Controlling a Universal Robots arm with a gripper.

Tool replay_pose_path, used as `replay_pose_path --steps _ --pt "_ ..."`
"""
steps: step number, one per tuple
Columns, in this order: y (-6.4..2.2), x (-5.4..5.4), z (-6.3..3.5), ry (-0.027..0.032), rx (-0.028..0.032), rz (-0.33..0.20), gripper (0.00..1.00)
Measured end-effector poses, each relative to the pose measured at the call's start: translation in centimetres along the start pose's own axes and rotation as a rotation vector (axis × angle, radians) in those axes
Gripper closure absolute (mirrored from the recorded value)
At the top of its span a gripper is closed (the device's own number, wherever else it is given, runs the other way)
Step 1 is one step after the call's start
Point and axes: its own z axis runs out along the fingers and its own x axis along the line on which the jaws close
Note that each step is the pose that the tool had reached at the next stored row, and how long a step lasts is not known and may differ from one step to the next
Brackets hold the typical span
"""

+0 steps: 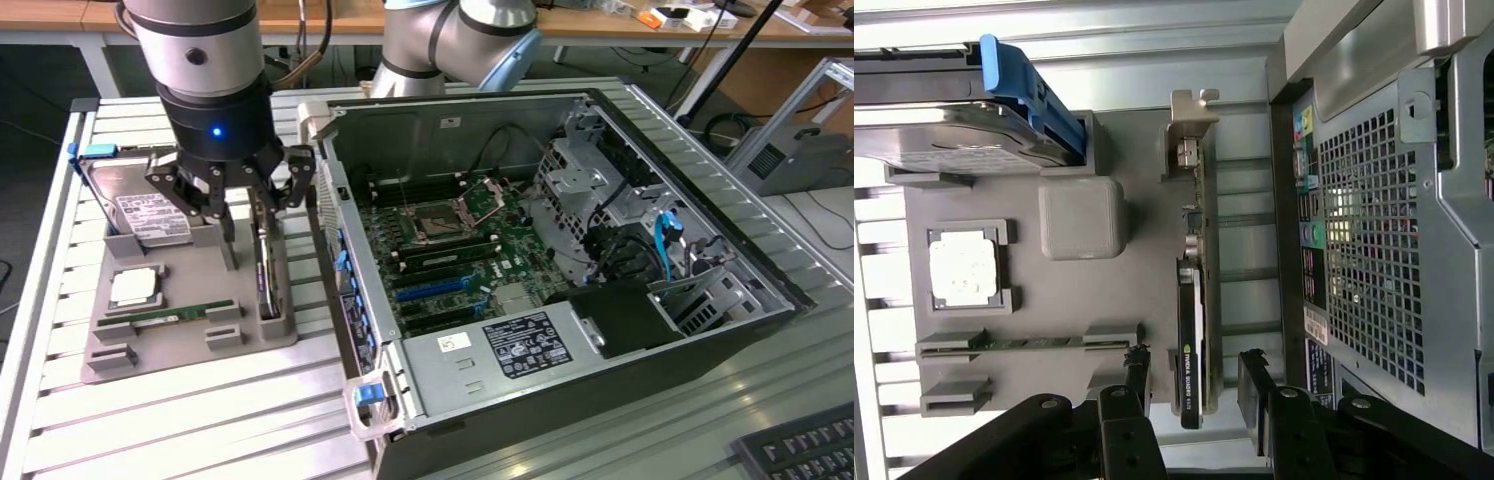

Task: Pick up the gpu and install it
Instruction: 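Pick up the gpu and move the gpu toward the slot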

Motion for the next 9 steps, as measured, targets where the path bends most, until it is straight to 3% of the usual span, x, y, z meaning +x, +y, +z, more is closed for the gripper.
replay_pose_path --steps 9 --pt "0.0 0.01 0.45 0.0 0.0007 0.0 0.52"
